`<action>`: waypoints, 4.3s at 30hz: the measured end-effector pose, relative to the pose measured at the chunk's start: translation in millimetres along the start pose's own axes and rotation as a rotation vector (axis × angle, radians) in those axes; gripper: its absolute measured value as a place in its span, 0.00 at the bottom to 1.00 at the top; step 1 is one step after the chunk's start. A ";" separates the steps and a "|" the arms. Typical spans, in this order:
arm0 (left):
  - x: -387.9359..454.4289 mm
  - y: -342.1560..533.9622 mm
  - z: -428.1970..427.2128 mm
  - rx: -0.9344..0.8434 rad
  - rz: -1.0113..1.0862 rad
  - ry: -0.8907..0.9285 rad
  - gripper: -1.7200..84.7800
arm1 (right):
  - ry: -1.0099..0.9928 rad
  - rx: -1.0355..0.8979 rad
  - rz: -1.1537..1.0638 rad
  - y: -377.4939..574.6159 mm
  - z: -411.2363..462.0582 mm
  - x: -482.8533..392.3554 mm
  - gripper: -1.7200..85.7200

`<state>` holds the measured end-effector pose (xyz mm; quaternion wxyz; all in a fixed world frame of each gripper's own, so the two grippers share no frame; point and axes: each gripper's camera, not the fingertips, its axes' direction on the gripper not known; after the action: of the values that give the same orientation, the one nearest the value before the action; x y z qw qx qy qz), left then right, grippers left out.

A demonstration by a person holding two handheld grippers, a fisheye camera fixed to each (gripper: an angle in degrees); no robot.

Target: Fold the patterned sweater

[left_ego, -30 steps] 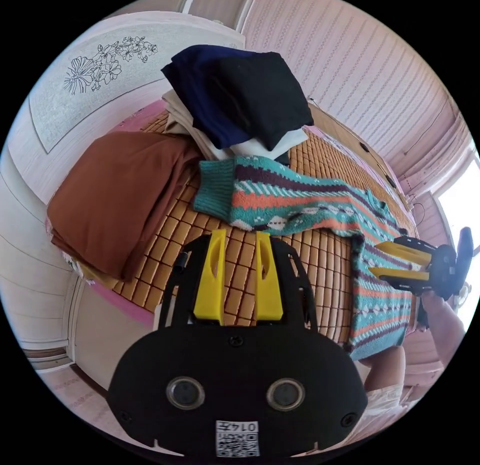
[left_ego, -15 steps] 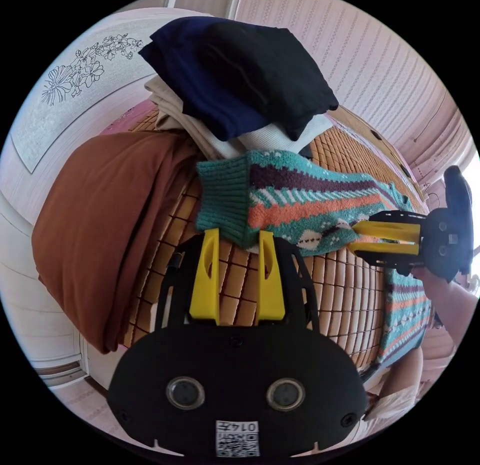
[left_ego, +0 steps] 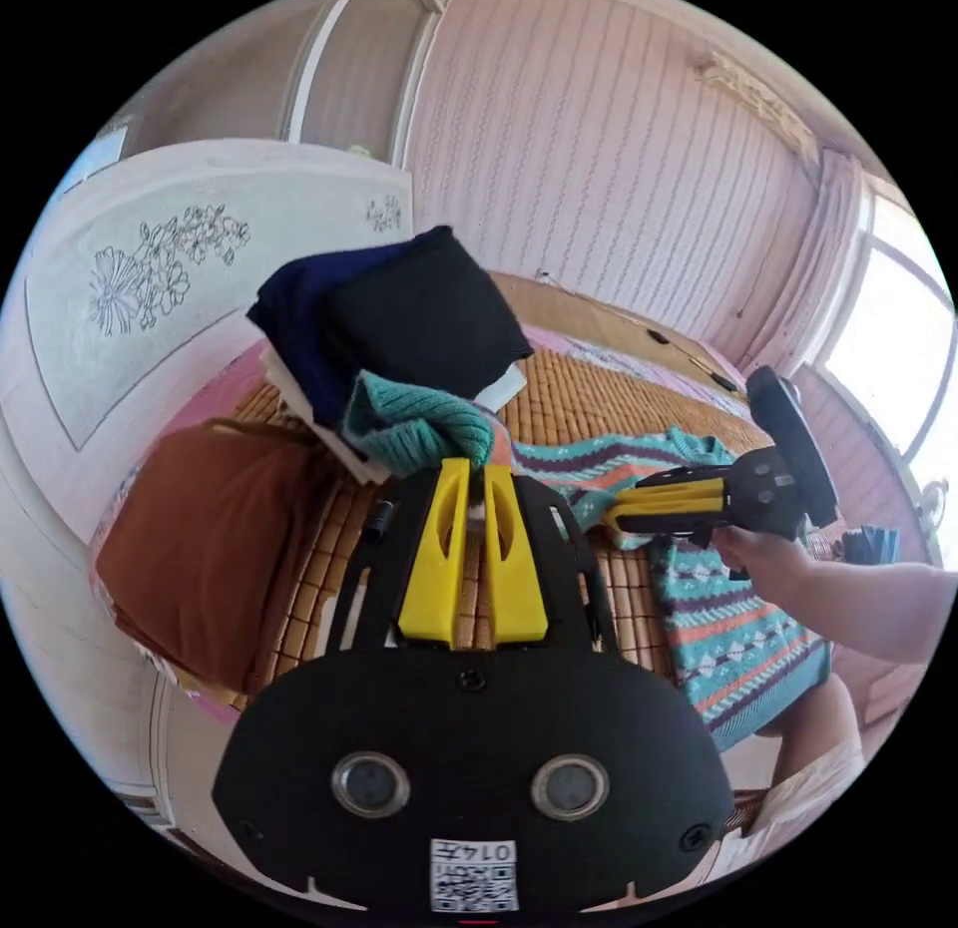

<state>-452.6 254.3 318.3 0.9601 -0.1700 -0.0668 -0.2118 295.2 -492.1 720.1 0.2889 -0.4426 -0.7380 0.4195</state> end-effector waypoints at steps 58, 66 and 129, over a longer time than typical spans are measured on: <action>477.4 62.6 297.7 -0.492 0.697 0.113 0.01 | 0.018 0.114 1.056 591.7 -139.6 432.0 0.03; 485.0 54.3 291.0 -0.493 0.758 0.083 0.01 | 0.021 0.157 1.041 600.4 -163.0 430.5 0.03; 595.9 32.8 326.0 -0.441 0.908 0.487 0.11 | -0.213 0.581 1.120 587.0 -190.6 390.1 0.11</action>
<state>80.2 169.1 732.2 0.8844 -0.3245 0.2826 0.1809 516.4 77.0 319.8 0.0592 -0.6205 -0.2759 0.7317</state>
